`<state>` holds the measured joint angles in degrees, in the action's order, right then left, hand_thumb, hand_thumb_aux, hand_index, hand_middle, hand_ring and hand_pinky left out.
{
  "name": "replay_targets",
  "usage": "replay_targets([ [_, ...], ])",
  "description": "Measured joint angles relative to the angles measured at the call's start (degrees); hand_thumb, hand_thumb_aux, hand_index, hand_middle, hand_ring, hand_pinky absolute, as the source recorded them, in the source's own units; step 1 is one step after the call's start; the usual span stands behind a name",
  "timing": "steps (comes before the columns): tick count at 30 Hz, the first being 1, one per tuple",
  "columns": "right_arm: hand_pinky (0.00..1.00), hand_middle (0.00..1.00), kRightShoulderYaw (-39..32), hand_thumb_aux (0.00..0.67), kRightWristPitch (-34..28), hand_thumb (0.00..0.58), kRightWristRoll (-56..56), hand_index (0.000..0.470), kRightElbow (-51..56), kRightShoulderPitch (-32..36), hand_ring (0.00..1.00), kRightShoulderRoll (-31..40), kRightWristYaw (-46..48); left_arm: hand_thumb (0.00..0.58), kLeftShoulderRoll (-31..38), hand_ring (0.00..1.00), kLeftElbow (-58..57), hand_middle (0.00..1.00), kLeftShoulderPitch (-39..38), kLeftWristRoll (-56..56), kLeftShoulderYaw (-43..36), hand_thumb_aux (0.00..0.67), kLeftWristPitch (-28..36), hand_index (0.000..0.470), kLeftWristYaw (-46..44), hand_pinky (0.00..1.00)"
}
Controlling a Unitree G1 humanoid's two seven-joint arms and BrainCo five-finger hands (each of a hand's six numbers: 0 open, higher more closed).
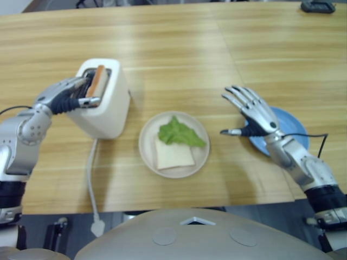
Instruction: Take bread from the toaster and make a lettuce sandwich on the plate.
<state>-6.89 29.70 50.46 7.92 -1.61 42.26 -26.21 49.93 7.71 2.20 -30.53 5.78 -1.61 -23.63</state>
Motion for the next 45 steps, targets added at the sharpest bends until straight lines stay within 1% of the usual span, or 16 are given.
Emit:
replay_targets([
  [3,0.0,0.0,-0.1,0.0,-0.3,0.0,0.3,0.0,0.0,-0.3,0.0,-0.3,-0.4,0.0,-0.6,0.0,-0.2,0.0,1.6,-1.5,-2.1,0.0,0.1,0.0,0.0,0.0],
  [4,0.0,0.0,-0.1,0.0,-0.3,0.0,0.6,0.0,0.1,-0.3,0.0,-0.4,-0.6,0.12,-1.0,0.0,-0.4,0.0,2.2,-2.3,-2.9,0.074,0.2,0.051,0.1,0.0],
  [5,0.0,0.0,-0.1,0.0,-0.4,0.0,0.7,0.0,0.1,-0.4,0.0,-0.4,-0.6,0.288,-1.2,0.0,-0.5,0.0,2.6,-2.7,-3.3,0.194,0.2,0.133,0.2,0.0],
  [6,0.0,0.0,-0.1,0.0,-0.4,0.0,0.8,0.0,0.1,-0.4,0.0,-0.6,-0.8,0.494,-1.4,0.0,-0.9,0.0,3.2,-3.1,-3.9,0.413,0.3,0.283,0.4,0.0],
  [7,0.0,0.0,-0.1,0.0,-0.5,0.0,0.8,0.0,0.2,-0.4,0.0,-0.7,-0.9,0.58,-1.7,0.0,-1.2,0.0,3.7,-3.2,-4.1,0.67,0.4,0.46,0.6,0.0],
  [12,0.0,0.0,-0.2,0.0,-0.7,0.0,1.0,0.0,0.2,-0.5,0.0,-1.3,-1.4,0.58,-2.8,0.0,-4.1,0.0,6.5,-4.4,-6.0,0.67,-0.1,0.46,2.3,0.0],
  [21,0.0,0.0,-0.4,0.0,-1.5,0.0,1.0,0.0,0.2,-0.6,0.0,-1.6,-1.9,0.58,-3.7,0.0,-9.7,0.0,8.7,-4.9,-7.2,0.67,-1.5,0.46,5.1,0.0],
  [28,0.0,0.0,-1.5,0.0,-1.6,0.0,1.1,0.0,0.2,-0.6,0.0,-1.8,-2.5,0.58,-5.8,0.0,-12.6,0.0,9.9,-2.3,-6.9,0.67,-2.1,0.46,7.4,0.0],
  [31,0.0,0.0,-1.8,0.0,-1.6,0.0,1.1,0.0,0.2,-0.6,0.0,-1.8,-2.8,0.58,-7.2,0.0,-12.9,0.0,10.1,0.5,-5.7,0.67,-1.9,0.46,7.5,0.0],
  [32,0.0,0.0,-1.8,0.0,-1.7,0.0,1.1,0.0,0.2,-0.6,0.0,-1.8,-2.8,0.58,-8.0,0.8,-12.9,0.8,10.2,1.7,-5.1,0.67,-1.6,0.46,7.5,0.8],
  [33,0.0,0.0,-1.8,0.0,-1.7,0.0,1.1,0.0,0.2,-0.6,0.0,-1.8,-2.9,0.58,-8.7,1.0,-13.1,1.0,10.5,2.5,-4.8,0.67,-1.4,0.46,7.6,1.0],
  [38,0.0,0.0,-1.9,0.0,-1.7,0.0,1.1,0.0,0.2,-0.5,0.0,-1.8,-2.9,0.58,-11.0,1.0,-14.4,1.0,12.8,8.4,-1.6,0.67,-1.5,0.46,8.5,1.0],
  [45,0.0,0.0,-2.2,0.0,-1.7,0.0,1.1,0.0,0.3,-0.5,0.0,-1.9,-3.0,0.58,-12.5,1.0,-14.7,1.0,14.6,13.8,1.0,0.67,-1.5,0.46,9.2,1.0],
])
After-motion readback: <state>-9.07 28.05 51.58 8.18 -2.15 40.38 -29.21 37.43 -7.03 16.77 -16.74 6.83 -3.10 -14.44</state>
